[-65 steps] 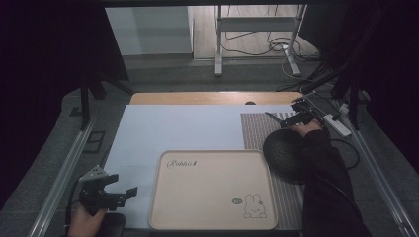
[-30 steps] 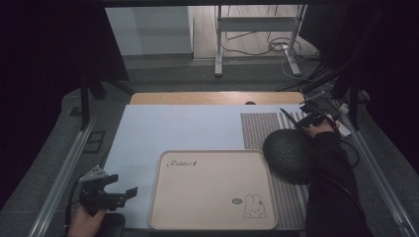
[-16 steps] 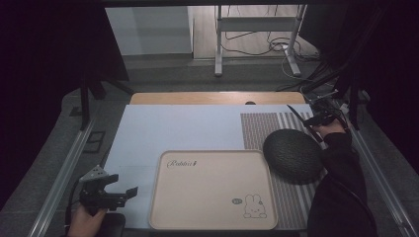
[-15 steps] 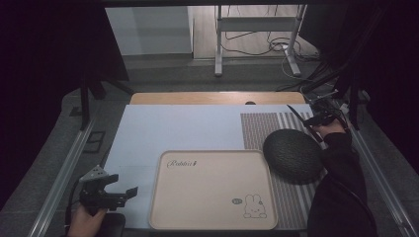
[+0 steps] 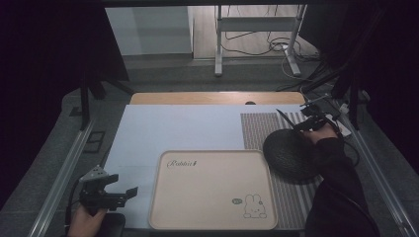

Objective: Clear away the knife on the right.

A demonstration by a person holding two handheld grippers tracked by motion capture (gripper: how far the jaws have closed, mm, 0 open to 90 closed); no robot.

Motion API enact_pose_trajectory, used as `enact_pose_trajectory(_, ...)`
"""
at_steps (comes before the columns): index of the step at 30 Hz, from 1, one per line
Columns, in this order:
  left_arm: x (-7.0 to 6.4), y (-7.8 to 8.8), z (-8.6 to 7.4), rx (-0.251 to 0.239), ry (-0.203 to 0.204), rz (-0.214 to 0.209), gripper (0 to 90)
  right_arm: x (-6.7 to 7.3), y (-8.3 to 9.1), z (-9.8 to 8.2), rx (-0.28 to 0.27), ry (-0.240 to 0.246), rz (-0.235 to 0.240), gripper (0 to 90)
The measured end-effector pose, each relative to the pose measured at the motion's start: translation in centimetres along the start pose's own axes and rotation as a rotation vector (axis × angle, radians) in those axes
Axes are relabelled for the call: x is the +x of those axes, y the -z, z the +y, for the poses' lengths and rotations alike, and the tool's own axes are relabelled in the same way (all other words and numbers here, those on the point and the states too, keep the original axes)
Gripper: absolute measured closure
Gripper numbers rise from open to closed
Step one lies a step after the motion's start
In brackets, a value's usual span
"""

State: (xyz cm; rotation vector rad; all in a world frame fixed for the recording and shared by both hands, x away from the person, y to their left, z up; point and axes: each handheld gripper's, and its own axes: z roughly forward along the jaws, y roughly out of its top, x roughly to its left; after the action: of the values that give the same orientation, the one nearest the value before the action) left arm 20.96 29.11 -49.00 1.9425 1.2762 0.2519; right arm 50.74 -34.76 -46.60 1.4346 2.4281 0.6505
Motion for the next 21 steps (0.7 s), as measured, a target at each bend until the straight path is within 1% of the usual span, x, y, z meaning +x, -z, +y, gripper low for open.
enact_pose_trajectory(1, 0.0, 0.0, 0.0, 0.000, -0.001, 0.000, 3.8, 0.7, -0.1, -0.1, 0.005, 0.012, 0.001, 77.7)
enact_pose_trajectory(2, 0.0, 0.0, 0.0, 0.000, -0.001, 0.000, 3.8, 0.7, -0.1, -0.1, 0.005, 0.012, 0.001, 77.7)
enact_pose_trajectory(3, 0.0, 0.0, 0.0, 0.000, -0.001, 0.000, 3.8, 1.5, -0.1, -0.1, 0.005, 0.024, 0.009, 77.7)
enact_pose_trajectory(4, 0.0, 0.0, 0.0, 0.000, -0.001, 0.000, 3.8, 1.5, -0.1, -0.1, 0.005, 0.024, 0.009, 77.7)
enact_pose_trajectory(6, 0.0, 0.0, 0.0, 0.000, -0.003, 0.000, 3.9, 2.2, -0.1, -0.2, -0.001, 0.030, 0.019, 77.6)
enact_pose_trajectory(7, 0.0, 0.0, 0.0, 0.000, -0.003, 0.000, 3.8, 2.9, 0.0, -0.2, -0.004, 0.040, 0.029, 77.7)
enact_pose_trajectory(8, 0.0, 0.0, 0.0, 0.000, -0.002, 0.000, 3.8, 2.9, 0.0, -0.2, -0.004, 0.040, 0.029, 77.7)
enact_pose_trajectory(13, 0.0, 0.0, 0.0, 0.000, -0.003, -0.001, 3.8, 4.6, -0.1, -0.4, 0.006, 0.069, 0.037, 77.7)
enact_pose_trajectory(15, 0.0, 0.0, 0.0, 0.000, -0.004, 0.000, 3.8, 5.3, -0.1, -0.6, 0.003, 0.080, 0.045, 77.7)
enact_pose_trajectory(16, 0.0, 0.0, 0.0, 0.001, -0.005, 0.000, 3.8, 6.0, 0.1, -0.8, -0.003, 0.087, 0.056, 77.7)
enact_pose_trajectory(17, 0.0, 0.0, 0.0, 0.001, -0.006, 0.000, 3.8, 6.0, 0.1, -0.8, -0.003, 0.087, 0.056, 77.7)
enact_pose_trajectory(20, 0.0, 0.0, 0.0, 0.001, -0.005, 0.001, 3.9, 7.1, 0.4, -1.2, -0.008, 0.103, 0.072, 77.7)
enact_pose_trajectory(21, 0.0, 0.0, 0.0, 0.001, -0.008, 0.001, 3.9, 7.9, 0.6, -1.6, -0.007, 0.120, 0.084, 77.7)
